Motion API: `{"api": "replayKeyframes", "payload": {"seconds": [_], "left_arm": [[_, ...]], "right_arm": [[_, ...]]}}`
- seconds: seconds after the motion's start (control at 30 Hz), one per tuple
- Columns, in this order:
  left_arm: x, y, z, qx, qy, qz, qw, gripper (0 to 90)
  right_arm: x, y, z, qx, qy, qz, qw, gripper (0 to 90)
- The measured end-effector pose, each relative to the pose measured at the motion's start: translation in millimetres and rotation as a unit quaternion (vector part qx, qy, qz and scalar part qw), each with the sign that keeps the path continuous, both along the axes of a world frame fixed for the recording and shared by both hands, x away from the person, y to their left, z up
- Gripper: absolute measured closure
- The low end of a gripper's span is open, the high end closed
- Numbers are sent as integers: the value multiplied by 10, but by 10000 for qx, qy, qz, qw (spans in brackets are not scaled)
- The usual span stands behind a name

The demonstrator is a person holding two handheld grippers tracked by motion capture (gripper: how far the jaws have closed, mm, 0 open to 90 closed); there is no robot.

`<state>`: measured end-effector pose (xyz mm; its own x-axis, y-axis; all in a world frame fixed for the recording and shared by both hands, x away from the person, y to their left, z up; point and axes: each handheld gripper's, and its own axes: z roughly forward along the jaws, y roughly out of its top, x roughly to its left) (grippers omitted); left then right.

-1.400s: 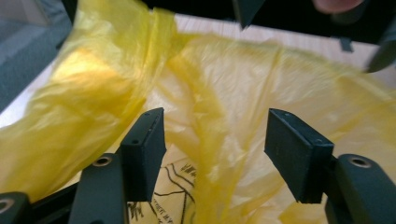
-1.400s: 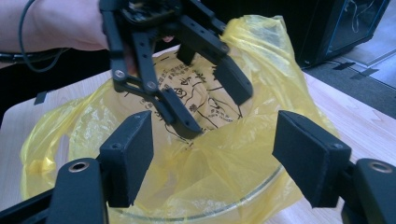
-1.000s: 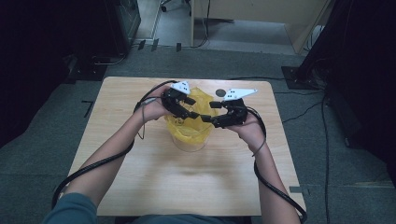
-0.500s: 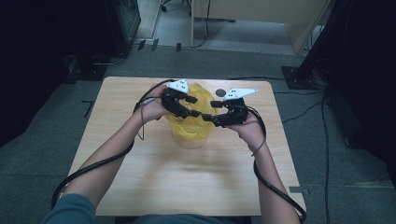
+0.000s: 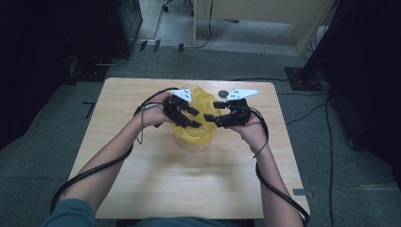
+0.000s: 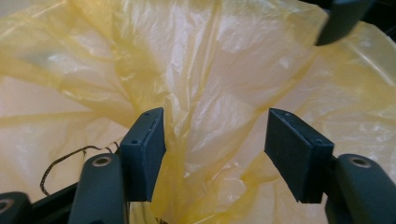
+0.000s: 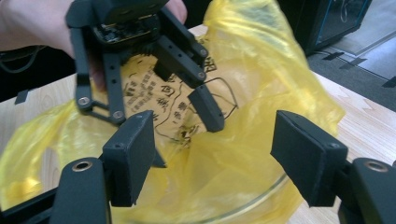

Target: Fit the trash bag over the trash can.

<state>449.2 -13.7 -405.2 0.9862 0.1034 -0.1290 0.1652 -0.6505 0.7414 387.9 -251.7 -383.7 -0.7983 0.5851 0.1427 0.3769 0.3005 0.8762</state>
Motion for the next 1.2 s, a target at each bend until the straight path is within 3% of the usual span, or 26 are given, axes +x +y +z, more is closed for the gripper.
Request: {"api": "replayKeyframes", "payload": {"seconds": [0.13, 0.33, 0.4, 0.57, 0.67, 0.8, 1.03, 1.13, 1.2], "left_arm": [[-11, 45, 29, -346, 24, 81, 9994, 347], [-42, 144, 165, -526, -113, 200, 9984, 346], [-51, 186, 226, -652, -161, 278, 9974, 344], [-59, 304, 327, -1036, -81, 446, 9936, 337], [-68, 333, 306, -1033, -188, 461, 9934, 320], [-28, 310, 296, -1217, -38, 627, 9906, 322], [-48, 250, 409, -1211, -158, 520, 9912, 320], [-85, 327, 458, -1210, -182, 517, 9911, 320], [-133, 414, 459, -1096, -225, 496, 9925, 320]], "right_arm": [[3, 23, 19, 96, -31, 81, 9999, 371], [72, 92, 41, 144, -41, 113, 9998, 424], [137, 104, 37, 245, 96, 71, 9996, 427], [221, 173, 76, 102, -33, 19, 9999, 406], [236, 197, 64, 51, 14, 40, 10000, 403], [230, 220, 32, -82, 29, 89, 9999, 404], [211, 199, 53, -180, -15, 137, 9997, 402], [195, 187, 68, -189, -37, 169, 9997, 412], [178, 183, 77, -207, -107, 226, 9995, 425]]}}
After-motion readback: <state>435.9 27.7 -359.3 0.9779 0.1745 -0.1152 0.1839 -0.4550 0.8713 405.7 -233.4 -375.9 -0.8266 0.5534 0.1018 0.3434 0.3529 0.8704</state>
